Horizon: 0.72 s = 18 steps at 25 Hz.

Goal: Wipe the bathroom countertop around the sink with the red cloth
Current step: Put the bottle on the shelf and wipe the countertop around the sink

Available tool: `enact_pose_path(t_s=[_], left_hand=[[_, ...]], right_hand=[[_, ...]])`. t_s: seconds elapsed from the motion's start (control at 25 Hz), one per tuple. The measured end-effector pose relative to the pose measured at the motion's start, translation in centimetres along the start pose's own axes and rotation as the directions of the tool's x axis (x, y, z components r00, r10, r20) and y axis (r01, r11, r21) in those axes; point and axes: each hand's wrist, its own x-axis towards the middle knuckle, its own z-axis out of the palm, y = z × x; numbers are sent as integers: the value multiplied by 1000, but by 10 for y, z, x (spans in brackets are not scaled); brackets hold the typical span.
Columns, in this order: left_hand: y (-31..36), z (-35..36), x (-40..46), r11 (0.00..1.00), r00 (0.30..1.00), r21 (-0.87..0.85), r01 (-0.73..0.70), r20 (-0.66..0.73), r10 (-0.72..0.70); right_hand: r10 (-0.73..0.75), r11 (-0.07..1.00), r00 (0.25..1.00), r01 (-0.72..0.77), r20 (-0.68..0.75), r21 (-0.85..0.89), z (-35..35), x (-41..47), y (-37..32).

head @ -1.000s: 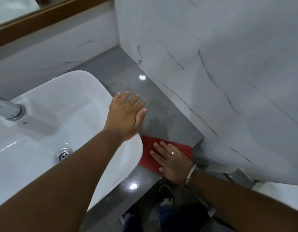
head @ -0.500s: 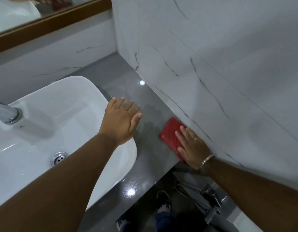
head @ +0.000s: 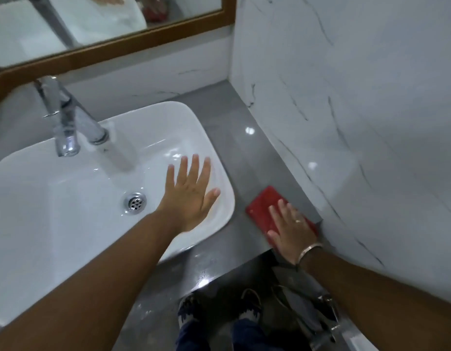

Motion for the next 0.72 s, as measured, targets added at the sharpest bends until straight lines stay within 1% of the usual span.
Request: enact_pose_path(t_s=[0.08, 0.12, 0.16, 0.2, 0.24, 0.28, 0.32, 0.36, 0.4, 0.44, 0.48, 0.52, 0.56, 0.6, 0.64, 0.68, 0.72], left_hand=[[-23, 15, -51, 991, 992, -55, 122, 39, -120], [-31, 21, -70, 972, 978, -109, 209, 48, -205], [-36, 25, -80, 940, 956, -176, 293, 36, -292], [-37, 27, -85, 908, 934, -235, 347, -5, -359], [-36, 27, -85, 901, 924, -262, 347, -71, -376], [-34, 25, -84, 918, 928, -260, 300, -143, -344], [-32, 23, -83, 940, 934, -242, 241, -205, -292], [-31, 22, -86, 955, 934, -223, 196, -254, -251], [-32, 22, -91, 961, 930, -213, 178, -283, -234], [-36, 23, -97, 959, 923, -212, 189, -296, -247], [-42, 24, -103, 952, 916, -213, 218, -291, -275], [-51, 25, -110, 944, 912, -215, 251, -274, -305], [-62, 26, -118, 936, 909, -212, 281, -254, -330], [-76, 26, -132, 930, 907, -207, 303, -236, -348], [-94, 27, -148, 929, 910, -199, 312, -219, -353], [-116, 29, -167, 932, 917, -182, 313, -197, -346], [-143, 30, -190, 937, 925, -148, 317, -168, -340]], right_hand=[[241, 966, 970, -238, -23, 101, -5, 14, -12], [327, 937, 944, -316, -52, 149, -5, 17, -36], [355, 924, 932, -337, -74, 178, -2, 16, -65], [298, 941, 952, -280, -72, 193, 1, 10, -96], [193, 964, 980, -180, -51, 193, 5, -1, -122], [50, 984, 998, -45, -24, 171, 11, -13, -135], [-103, 987, 995, 104, -13, 123, 15, -20, -130], [-253, 963, 967, 253, -17, 89, 13, -20, -110], [-361, 931, 932, 363, -35, 40, 11, -13, -80], [-398, 917, 916, 398, -40, -8, 8, -5, -52], [-364, 931, 930, 362, -42, -44, 6, 3, -26], [-265, 964, 963, 263, -52, -44, 3, 8, -7], [-124, 992, 989, 124, -80, -7, 3, 10, -2], [30, 998, 993, -24, -112, 55, 4, 9, -13], [207, 972, 970, -187, -132, 144, 6, 5, -38], [377, 905, 918, -338, -121, 257, 9, -2, -75], [478, 836, 874, -423, -87, 349, 10, -11, -118]])
